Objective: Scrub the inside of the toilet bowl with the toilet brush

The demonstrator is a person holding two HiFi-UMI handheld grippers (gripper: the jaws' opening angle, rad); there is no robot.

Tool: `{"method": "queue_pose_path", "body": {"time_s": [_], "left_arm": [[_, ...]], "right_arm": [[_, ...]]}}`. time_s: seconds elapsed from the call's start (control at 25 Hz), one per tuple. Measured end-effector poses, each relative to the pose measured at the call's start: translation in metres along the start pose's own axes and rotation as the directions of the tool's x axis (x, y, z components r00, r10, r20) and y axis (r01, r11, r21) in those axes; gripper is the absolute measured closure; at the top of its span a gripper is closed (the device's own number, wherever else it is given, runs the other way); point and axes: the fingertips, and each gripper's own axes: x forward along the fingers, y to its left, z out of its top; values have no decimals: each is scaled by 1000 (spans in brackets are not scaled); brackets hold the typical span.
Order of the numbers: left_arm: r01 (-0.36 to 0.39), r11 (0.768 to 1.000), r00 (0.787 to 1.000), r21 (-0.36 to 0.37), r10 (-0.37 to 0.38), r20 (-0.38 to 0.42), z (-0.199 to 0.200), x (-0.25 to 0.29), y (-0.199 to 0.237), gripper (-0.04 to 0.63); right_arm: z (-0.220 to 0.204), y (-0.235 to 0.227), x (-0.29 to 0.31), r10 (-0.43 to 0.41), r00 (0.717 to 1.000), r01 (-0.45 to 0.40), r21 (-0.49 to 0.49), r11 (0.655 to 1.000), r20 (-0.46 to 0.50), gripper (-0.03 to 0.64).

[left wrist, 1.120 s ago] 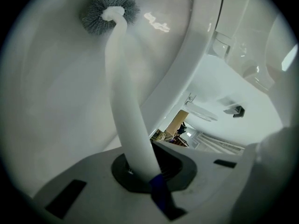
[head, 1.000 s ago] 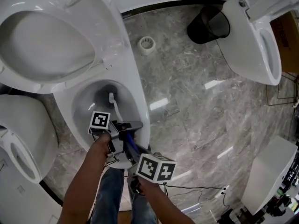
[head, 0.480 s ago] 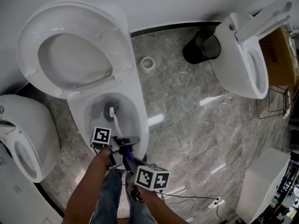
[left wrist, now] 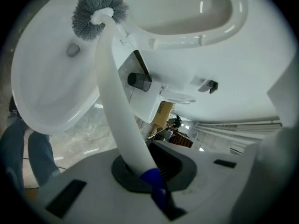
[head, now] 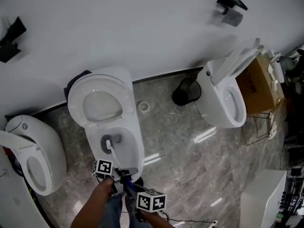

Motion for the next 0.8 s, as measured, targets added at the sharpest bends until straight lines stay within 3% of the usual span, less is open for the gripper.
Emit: {"method": "queue_pose_path", "body": {"time_s": [0.24,0.48,0.8], "left_arm": [[-5,992,999,123,9,-33,-70,-26,-101,595],[30,961,998,275,-14,-63,-132,-45,-194,595],[147,882,989,447,-118,-94,-210,-67,-302,595]], "right_arm": [[-2,84,-85,38,999,-34,-108,994,27,560],[-4,155,-158,64,994,-41,-242,969,90,560],[-6,233,-248,105,969,-11,-387,922,222,558]]}}
